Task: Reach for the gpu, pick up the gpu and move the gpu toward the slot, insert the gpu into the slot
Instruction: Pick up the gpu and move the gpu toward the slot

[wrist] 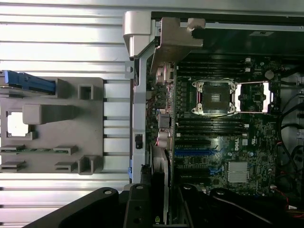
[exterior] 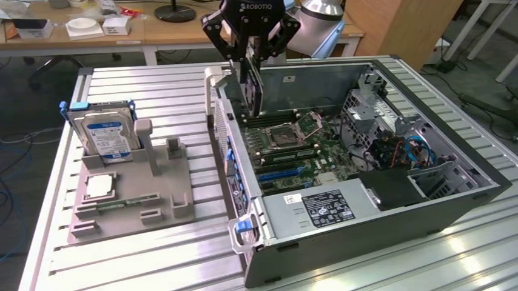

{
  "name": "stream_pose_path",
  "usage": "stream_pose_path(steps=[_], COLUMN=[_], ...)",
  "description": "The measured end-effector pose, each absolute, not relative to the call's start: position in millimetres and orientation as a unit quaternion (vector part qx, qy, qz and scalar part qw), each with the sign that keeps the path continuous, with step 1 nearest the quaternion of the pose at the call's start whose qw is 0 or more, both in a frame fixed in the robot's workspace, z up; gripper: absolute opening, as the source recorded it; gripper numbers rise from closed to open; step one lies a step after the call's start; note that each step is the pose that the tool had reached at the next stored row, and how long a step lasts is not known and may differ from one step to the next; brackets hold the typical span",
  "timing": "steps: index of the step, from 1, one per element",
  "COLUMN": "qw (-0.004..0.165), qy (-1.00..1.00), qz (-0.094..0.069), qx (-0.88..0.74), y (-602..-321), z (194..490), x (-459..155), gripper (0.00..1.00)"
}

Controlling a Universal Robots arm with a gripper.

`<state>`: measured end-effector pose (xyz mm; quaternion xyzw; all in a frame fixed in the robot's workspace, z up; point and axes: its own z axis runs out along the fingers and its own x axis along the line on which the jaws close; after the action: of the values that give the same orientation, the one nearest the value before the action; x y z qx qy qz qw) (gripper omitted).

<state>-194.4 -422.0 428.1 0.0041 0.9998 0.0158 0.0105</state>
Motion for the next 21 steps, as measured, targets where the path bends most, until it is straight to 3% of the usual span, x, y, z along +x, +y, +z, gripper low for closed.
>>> stream_pose_path(steps=[21], qw=[0.011], qy=[1.000], qz=[0.016], qx=[0.004], y=[-422], z=[428], x=[-173], gripper=[0.27])
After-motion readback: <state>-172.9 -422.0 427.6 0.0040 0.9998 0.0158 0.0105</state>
